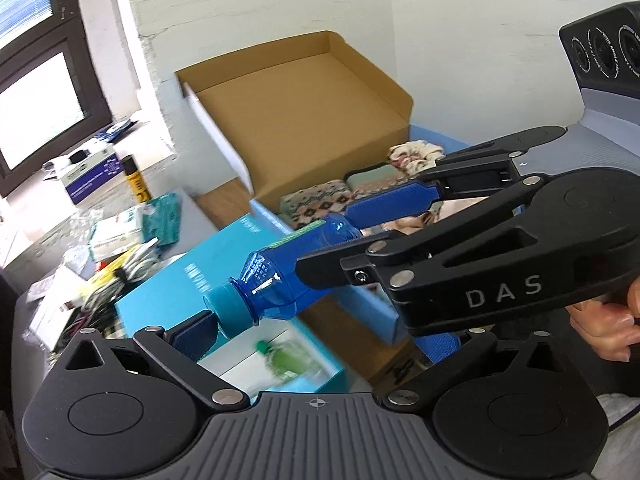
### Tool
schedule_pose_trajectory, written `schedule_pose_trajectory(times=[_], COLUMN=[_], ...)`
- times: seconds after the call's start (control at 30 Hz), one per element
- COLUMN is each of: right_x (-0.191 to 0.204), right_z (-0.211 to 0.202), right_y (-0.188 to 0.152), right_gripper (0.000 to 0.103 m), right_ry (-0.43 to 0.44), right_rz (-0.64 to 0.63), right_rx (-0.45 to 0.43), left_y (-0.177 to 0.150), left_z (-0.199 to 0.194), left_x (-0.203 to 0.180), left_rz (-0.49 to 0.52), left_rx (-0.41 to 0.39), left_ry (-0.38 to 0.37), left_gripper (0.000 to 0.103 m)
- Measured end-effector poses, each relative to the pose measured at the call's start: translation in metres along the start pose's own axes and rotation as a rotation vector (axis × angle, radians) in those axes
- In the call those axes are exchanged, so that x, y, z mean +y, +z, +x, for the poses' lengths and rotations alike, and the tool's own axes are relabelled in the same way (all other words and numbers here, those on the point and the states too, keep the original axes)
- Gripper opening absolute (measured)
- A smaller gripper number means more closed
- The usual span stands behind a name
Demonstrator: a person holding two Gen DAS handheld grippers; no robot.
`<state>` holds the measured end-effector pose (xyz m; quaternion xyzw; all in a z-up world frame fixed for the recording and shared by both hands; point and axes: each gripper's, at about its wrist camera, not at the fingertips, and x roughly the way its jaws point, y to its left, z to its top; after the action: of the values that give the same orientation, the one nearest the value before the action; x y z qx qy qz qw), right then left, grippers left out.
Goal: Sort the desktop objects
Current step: 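Lift the blue water bottle with the right gripper over the cardboard box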
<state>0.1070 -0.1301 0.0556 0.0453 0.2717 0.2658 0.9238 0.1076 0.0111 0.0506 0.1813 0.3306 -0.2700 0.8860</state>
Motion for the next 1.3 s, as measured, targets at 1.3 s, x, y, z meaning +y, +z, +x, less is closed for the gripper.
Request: schedule_pose_trajectory(times=[1.3], right_x=[-0.165], right_z=[0.026], right_y=[-0.013], right_gripper=[0.055], right_ry=[-0.166], right_rz=[0.132], right_rx=[0.006], left_y=[0.085], left_z=[0.153], left_x=[-0.047], left_rz=[-0.04], left_rx=[0.058], left_ry=[-0.122], left_gripper=[0.103])
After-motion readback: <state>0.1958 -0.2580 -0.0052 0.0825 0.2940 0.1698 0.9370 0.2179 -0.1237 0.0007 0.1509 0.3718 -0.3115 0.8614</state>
